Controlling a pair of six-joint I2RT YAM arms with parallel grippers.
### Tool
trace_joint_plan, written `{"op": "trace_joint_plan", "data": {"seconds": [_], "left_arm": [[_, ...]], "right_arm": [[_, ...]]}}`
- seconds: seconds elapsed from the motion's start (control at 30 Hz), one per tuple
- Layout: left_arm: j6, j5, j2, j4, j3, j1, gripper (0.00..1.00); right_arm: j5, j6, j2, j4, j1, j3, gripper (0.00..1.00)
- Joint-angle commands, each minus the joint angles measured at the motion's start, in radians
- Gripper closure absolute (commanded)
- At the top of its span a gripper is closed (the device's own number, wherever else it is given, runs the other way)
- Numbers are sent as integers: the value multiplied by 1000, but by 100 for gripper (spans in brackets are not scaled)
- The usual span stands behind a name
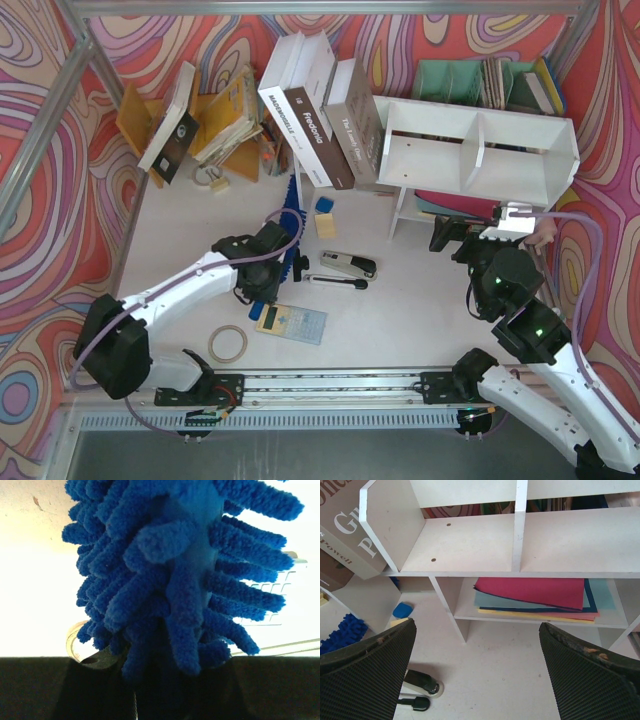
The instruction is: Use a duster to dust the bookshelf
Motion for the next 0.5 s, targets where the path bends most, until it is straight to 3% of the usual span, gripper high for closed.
{"op": "trace_joint_plan", "data": {"seconds": [0.0,0.2,0.47], "left_arm": [[55,42,-18,-10,26,-7,100],[45,-55,-130,5,24,-7,100],[44,-138,-426,113,-22,-7,100]], "right_arm": [[6,2,-11,10,0,-2,1],[3,5,-13,7,0,-2,1],[-3,11,-11,10,0,-6,1]]}}
